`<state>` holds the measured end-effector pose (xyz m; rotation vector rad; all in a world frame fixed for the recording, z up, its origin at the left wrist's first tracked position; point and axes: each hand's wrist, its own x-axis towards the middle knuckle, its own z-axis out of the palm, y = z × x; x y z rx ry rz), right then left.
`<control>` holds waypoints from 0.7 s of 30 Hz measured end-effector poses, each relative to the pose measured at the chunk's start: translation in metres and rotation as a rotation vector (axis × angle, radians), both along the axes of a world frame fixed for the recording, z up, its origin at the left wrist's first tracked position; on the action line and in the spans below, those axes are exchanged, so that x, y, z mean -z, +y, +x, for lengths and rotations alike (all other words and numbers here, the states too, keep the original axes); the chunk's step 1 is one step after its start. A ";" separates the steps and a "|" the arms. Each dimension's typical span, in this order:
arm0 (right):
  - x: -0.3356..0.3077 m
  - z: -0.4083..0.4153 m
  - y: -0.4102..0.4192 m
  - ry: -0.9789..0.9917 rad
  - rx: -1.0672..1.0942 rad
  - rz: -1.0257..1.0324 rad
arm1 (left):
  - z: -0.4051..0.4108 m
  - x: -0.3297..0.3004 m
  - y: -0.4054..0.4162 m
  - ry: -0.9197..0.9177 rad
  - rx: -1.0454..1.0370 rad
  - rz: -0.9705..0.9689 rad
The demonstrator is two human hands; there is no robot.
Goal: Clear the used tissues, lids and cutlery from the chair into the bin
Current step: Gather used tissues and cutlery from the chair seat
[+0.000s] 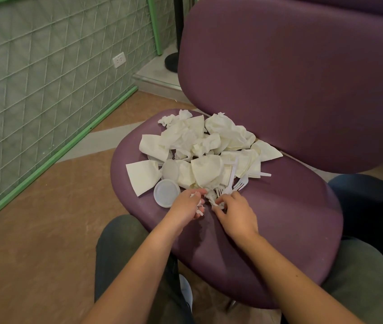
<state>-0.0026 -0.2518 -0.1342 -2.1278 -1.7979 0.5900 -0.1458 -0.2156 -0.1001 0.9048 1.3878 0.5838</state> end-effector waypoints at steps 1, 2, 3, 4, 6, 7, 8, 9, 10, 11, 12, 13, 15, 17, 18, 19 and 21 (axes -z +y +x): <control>-0.001 0.000 -0.002 0.062 0.024 0.025 | 0.000 0.000 0.001 0.005 -0.004 -0.012; -0.002 0.000 -0.004 0.150 0.061 0.052 | 0.001 0.001 0.001 0.009 -0.002 -0.022; -0.005 0.000 -0.005 0.261 0.106 0.080 | 0.002 0.001 0.000 0.007 -0.001 -0.034; -0.010 -0.001 -0.007 0.389 0.157 0.099 | 0.002 0.001 0.000 -0.002 -0.005 -0.045; -0.021 -0.002 -0.012 0.643 0.239 0.092 | 0.005 0.001 0.000 -0.026 -0.012 -0.067; -0.027 -0.002 -0.014 0.735 0.257 0.088 | 0.007 0.001 0.000 -0.041 -0.005 -0.076; -0.033 -0.002 -0.016 0.802 0.259 0.088 | 0.009 -0.001 -0.001 -0.060 0.009 -0.085; -0.037 -0.002 -0.018 0.856 0.248 0.090 | 0.011 -0.002 -0.001 -0.086 0.023 -0.096; -0.041 -0.003 -0.019 0.909 0.231 0.087 | 0.013 -0.004 -0.002 -0.112 0.032 -0.110; -0.045 -0.003 -0.020 0.957 0.212 0.080 | 0.014 -0.006 -0.003 -0.135 0.031 -0.126; -0.047 -0.003 -0.021 0.994 0.193 0.071 | 0.014 -0.008 -0.004 -0.158 0.019 -0.144; -0.048 -0.003 -0.022 1.013 0.179 0.064 | 0.015 -0.009 -0.005 -0.187 0.004 -0.163; -0.049 -0.005 -0.022 0.986 0.171 0.072 | 0.016 -0.010 -0.007 -0.245 -0.032 -0.196; -0.047 -0.006 -0.019 0.868 0.200 0.119 | 0.015 -0.011 -0.008 -0.298 -0.081 -0.224; -0.044 -0.008 -0.018 0.827 0.223 0.143 | 0.013 -0.011 -0.008 -0.316 -0.095 -0.233; -0.042 -0.009 -0.016 0.803 0.244 0.161 | 0.013 -0.010 -0.008 -0.325 -0.094 -0.239; -0.037 -0.012 -0.014 0.762 0.270 0.173 | 0.011 -0.011 -0.010 -0.336 -0.082 -0.259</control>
